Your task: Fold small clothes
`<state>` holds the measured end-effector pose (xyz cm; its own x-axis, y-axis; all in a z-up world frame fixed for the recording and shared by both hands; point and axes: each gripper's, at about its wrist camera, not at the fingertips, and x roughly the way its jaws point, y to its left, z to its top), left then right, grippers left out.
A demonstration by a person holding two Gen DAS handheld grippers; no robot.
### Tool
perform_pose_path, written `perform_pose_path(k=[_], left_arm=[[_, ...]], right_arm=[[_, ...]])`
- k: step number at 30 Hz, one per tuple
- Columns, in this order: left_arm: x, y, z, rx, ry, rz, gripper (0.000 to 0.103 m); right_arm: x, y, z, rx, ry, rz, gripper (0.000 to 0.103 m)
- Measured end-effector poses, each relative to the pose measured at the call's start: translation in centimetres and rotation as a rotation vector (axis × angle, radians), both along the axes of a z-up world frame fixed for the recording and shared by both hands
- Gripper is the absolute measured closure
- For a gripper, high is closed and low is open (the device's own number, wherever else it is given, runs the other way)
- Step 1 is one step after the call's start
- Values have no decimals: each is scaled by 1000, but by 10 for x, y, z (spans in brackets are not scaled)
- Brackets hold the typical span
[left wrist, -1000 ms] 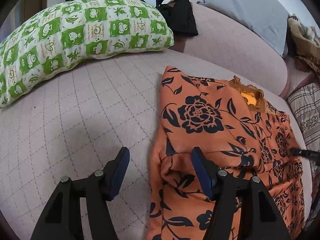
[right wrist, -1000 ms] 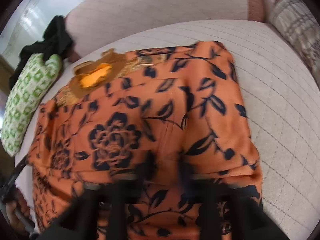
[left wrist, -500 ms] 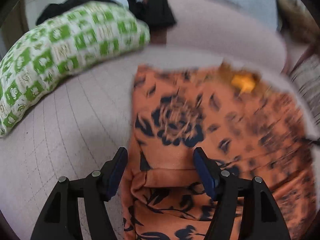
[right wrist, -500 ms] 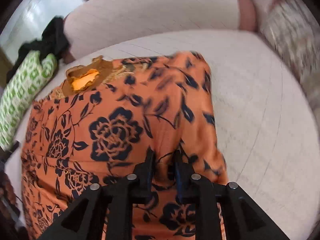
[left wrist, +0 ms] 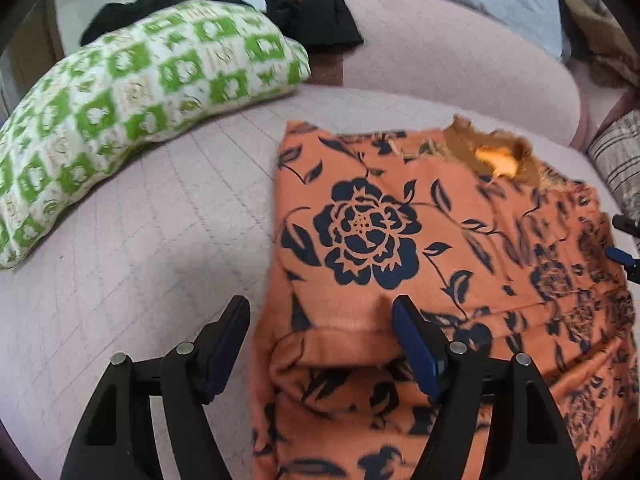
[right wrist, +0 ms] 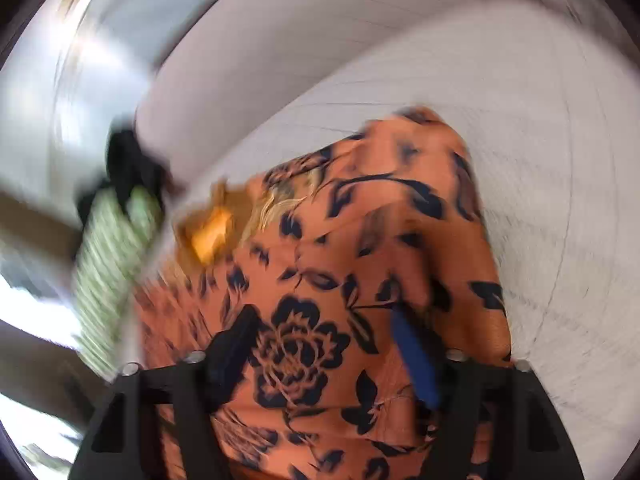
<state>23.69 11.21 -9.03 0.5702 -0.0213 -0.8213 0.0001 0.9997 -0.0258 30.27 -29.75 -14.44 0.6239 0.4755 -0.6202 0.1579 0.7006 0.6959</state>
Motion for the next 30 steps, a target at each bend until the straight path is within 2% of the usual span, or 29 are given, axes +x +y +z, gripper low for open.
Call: perform_pose_path(k=[3, 6, 7, 10, 12, 16, 21, 24, 26, 27, 29, 30], left_arm=[[-31, 13, 12, -26, -24, 8, 29], [-69, 29, 16, -62, -8, 19, 29], [-87, 36, 17, -79, -3, 19, 29], [-137, 55, 14, -115, 34, 42, 28], [-167, 64, 8, -147, 70, 55, 27], [-214, 70, -5, -183, 129, 65, 27], [-238, 63, -8, -235, 146, 42, 26], [-243, 52, -11, -172, 141, 22, 25], [-247, 50, -10, -189, 140, 27, 25], [-247, 51, -10, -206, 139, 35, 25], [-250, 51, -11, -243, 155, 44, 25], [-252, 50, -12, -234, 159, 45, 25]], right_arm=[[-28, 14, 29, -139, -55, 68, 31], [-75, 13, 42, -203, -74, 97, 31], [-83, 9, 45, -216, -65, 95, 31], [-141, -9, 45, -259, -12, 103, 30], [-182, -24, 34, -276, 31, 92, 29], [-238, -42, 0, -236, 145, 79, 29], [-283, -47, -19, -133, 165, 108, 29], [-292, -49, -27, -98, 169, 97, 30], [-292, -38, -25, -98, 161, 135, 40], [-293, -33, -27, -99, 174, 147, 50], [-294, -30, -29, -97, 174, 137, 51], [-296, -31, -30, -92, 167, 132, 51]])
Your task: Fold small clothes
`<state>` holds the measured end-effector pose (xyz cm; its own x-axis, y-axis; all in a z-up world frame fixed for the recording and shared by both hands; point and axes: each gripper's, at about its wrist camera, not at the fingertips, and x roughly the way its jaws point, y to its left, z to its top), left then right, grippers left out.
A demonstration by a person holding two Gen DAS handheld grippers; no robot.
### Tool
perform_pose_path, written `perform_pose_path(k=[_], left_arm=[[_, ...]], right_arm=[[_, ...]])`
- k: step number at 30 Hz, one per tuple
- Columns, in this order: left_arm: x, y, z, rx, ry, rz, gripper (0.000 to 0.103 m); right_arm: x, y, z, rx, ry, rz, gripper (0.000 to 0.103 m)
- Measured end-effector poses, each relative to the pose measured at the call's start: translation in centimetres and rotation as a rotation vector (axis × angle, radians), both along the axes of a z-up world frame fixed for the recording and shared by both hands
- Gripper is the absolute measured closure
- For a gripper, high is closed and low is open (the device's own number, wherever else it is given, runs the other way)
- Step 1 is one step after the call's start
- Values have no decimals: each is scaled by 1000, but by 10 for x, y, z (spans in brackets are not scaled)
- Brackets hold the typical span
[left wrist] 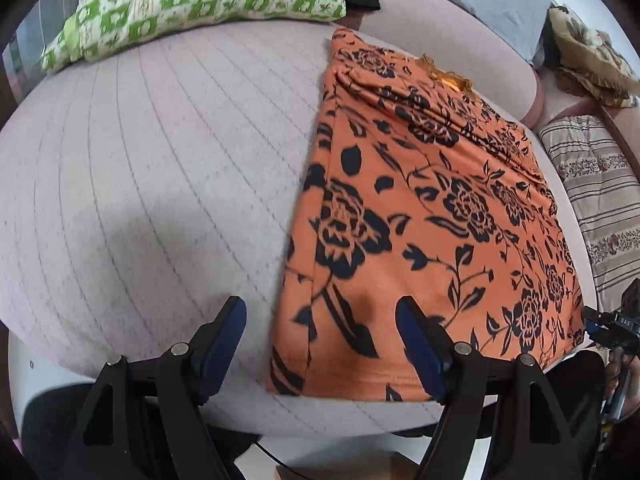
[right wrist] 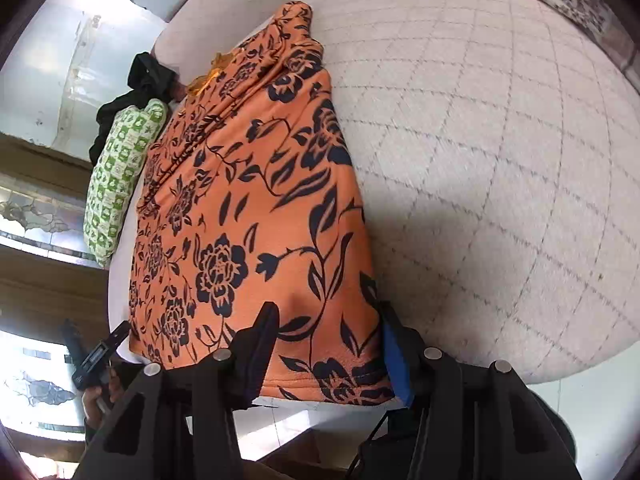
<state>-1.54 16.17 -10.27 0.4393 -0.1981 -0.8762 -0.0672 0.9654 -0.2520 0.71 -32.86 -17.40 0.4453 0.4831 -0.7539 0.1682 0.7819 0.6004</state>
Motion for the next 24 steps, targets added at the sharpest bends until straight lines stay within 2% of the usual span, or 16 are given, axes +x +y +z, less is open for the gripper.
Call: perform_pose_path(k=[4, 5, 7, 8, 9, 10, 11, 14, 16, 18, 20, 22, 23, 24], left_arm=[[-2, -7, -3, 52, -1, -22, 27], [-4, -6, -2, 61, 1, -20, 32], [-3, -9, -1, 118, 13, -27, 89], [-3, -9, 0, 101, 16, -49, 93], [-3, -9, 2, 88, 23, -54, 95], [-4, -10, 7, 89, 13, -55, 95], [-7, -11, 15, 75, -10, -54, 95], [-21, -6, 50, 7, -103, -32, 95], [-27, 2, 60, -21, -128, -3, 95], [-23, 11, 40, -35, -71, 24, 95], [-16, 15, 13, -19, 5, 35, 95], [-11, 15, -6, 8, 50, 37, 91], [-11, 16, -5, 4, 35, 49, 91], [-12, 16, -2, -4, 26, 54, 85]], right_arm=[[-2, -3, -3, 14, -3, -14, 52], [-1, -3, -3, 10, -4, -13, 52], [0, -1, -3, 6, -8, -8, 50], [-1, -1, -2, 5, -10, -7, 50], [0, 1, -2, -5, -11, -1, 55], [0, 4, -1, -23, -8, 11, 80], [1, 5, 0, -26, -1, 20, 96], [-7, 4, 20, -16, -59, 7, 97], [-18, -2, 40, -11, -101, -12, 97], [-22, -10, 41, -17, -96, -31, 97], [-21, -16, 22, -20, -39, -37, 97], [-16, -17, -2, 26, 18, -58, 93], [-15, -15, -8, 29, 31, -59, 93], [-14, -11, -10, 22, 26, -53, 92]])
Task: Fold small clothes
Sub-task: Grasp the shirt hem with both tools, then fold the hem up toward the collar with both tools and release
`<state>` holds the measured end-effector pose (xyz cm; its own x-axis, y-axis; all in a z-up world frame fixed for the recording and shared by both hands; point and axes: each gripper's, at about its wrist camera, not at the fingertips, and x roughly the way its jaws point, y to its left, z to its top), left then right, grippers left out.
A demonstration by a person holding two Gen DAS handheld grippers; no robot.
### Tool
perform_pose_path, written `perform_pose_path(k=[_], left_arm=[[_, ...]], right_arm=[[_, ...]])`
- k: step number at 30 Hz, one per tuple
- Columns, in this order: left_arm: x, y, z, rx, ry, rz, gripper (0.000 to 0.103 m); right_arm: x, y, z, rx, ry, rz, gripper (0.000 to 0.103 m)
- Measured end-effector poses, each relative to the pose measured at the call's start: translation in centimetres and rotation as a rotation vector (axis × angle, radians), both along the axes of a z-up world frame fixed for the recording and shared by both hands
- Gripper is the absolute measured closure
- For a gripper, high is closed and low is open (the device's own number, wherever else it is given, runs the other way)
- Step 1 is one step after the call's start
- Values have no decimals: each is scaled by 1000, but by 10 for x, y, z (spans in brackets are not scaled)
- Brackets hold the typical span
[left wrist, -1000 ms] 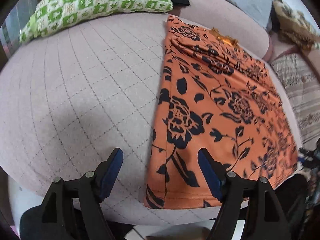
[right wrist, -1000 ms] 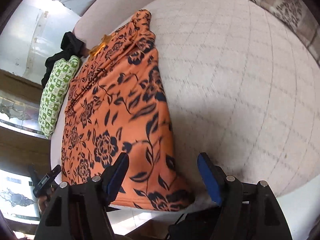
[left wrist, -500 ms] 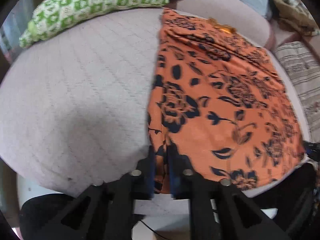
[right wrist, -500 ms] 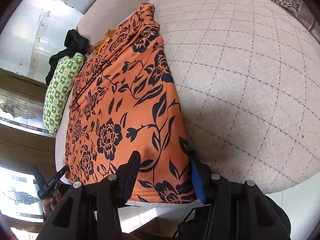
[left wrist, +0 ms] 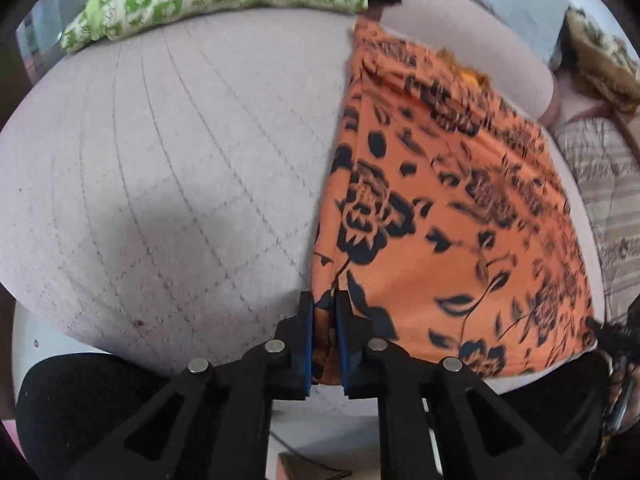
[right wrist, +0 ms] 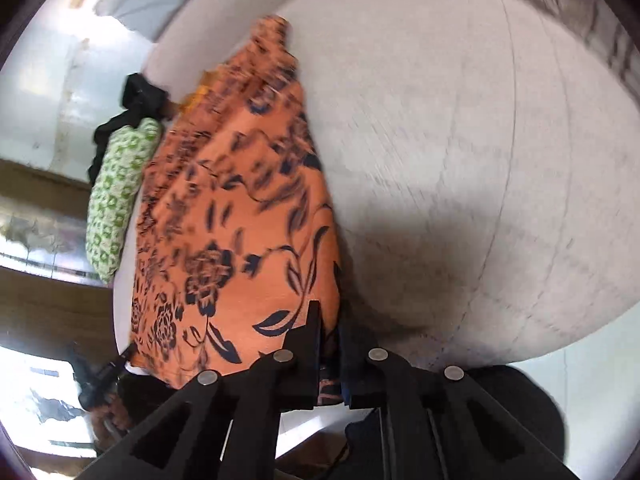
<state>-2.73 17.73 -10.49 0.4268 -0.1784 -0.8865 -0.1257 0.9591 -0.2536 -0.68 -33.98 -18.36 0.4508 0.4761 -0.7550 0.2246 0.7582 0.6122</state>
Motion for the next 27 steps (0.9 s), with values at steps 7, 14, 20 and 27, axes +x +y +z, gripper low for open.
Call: perform_pose_path(k=[7, 14, 20, 27], left_arm=[[-1, -10, 4, 38, -20, -31, 49], [-13, -16, 47, 24, -135, -53, 95], [3, -5, -2, 8, 55, -20, 94], [9, -10, 24, 37, -40, -68, 93]], right_arm=[[0, 8, 11, -27, -43, 6, 22], [-5, 13, 28, -3, -66, 51, 92], [3, 8, 23, -11, -32, 57, 92], [13, 13, 16, 30, -18, 91, 92]])
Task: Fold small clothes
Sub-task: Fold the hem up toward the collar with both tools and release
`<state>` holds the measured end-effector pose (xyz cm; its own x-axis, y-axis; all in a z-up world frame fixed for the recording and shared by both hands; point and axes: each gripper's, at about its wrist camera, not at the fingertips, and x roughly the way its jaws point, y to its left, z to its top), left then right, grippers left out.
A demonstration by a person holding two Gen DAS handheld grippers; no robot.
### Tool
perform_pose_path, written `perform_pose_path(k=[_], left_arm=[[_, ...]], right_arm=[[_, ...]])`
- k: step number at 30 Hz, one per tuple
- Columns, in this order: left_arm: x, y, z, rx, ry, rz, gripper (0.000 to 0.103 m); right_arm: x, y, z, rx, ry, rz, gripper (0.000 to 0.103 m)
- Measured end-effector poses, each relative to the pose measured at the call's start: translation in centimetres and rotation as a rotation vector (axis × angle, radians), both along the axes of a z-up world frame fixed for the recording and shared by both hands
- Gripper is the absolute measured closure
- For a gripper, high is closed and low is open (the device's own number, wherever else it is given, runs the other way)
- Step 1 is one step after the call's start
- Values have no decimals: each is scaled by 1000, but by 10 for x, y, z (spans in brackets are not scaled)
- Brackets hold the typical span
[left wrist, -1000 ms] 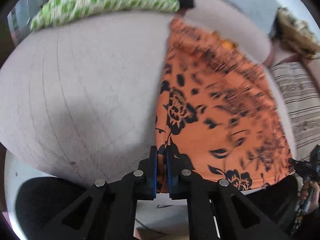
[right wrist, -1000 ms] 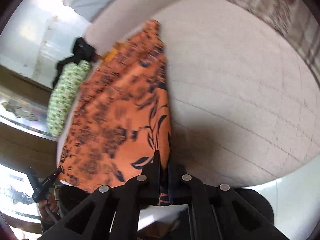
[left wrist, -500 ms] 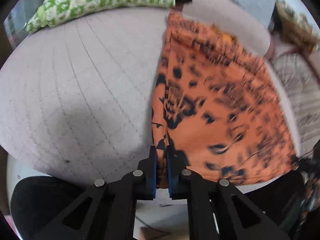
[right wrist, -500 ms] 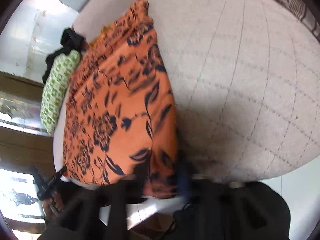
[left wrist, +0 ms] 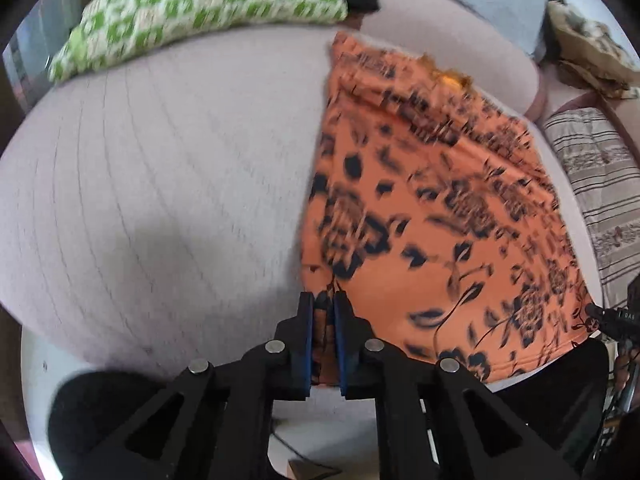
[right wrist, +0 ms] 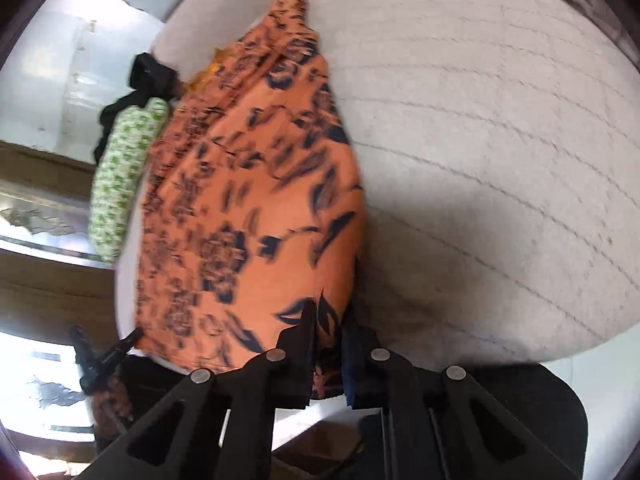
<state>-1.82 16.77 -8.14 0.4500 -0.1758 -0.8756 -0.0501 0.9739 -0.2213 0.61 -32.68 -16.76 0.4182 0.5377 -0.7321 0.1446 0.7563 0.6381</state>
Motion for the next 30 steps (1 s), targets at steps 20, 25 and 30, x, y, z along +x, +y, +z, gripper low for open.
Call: perform_pose_path(k=[20, 25, 30], left_arm=[[244, 21, 103, -79, -282, 90, 98], [187, 16, 57, -8, -187, -8, 52], [99, 12, 24, 56, -98, -108, 52]], right_arm=[[228, -49, 139, 51, -372, -119, 93], [216, -17, 100, -47, -304, -1, 19], [151, 26, 84, -196, -345, 216, 19]])
